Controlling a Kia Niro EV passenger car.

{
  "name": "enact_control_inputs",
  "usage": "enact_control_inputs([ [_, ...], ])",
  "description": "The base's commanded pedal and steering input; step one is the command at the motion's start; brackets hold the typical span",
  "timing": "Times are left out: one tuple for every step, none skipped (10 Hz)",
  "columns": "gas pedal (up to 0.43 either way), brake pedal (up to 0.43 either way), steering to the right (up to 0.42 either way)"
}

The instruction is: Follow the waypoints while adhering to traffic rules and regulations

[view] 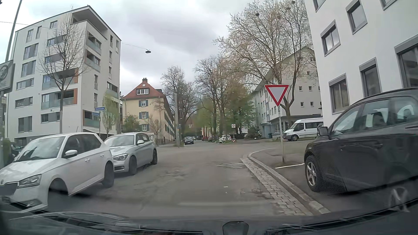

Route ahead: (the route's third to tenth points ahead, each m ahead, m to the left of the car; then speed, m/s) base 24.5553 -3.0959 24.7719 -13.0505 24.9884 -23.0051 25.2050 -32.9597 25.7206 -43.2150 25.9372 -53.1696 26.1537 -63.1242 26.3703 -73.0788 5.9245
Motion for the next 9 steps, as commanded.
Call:
enact_control_inputs([
  [0.000, 0.000, 0.000],
  [0.000, 0.000, 0.003],
  [0.000, 0.000, 0.004],
  [0.000, 0.000, 0.003],
  [0.000, 0.000, -0.004],
  [0.000, 0.000, -0.008],
  [0.000, 0.000, -0.009],
  [0.000, 0.000, -0.008],
  [0.000, 0.000, -0.008],
])
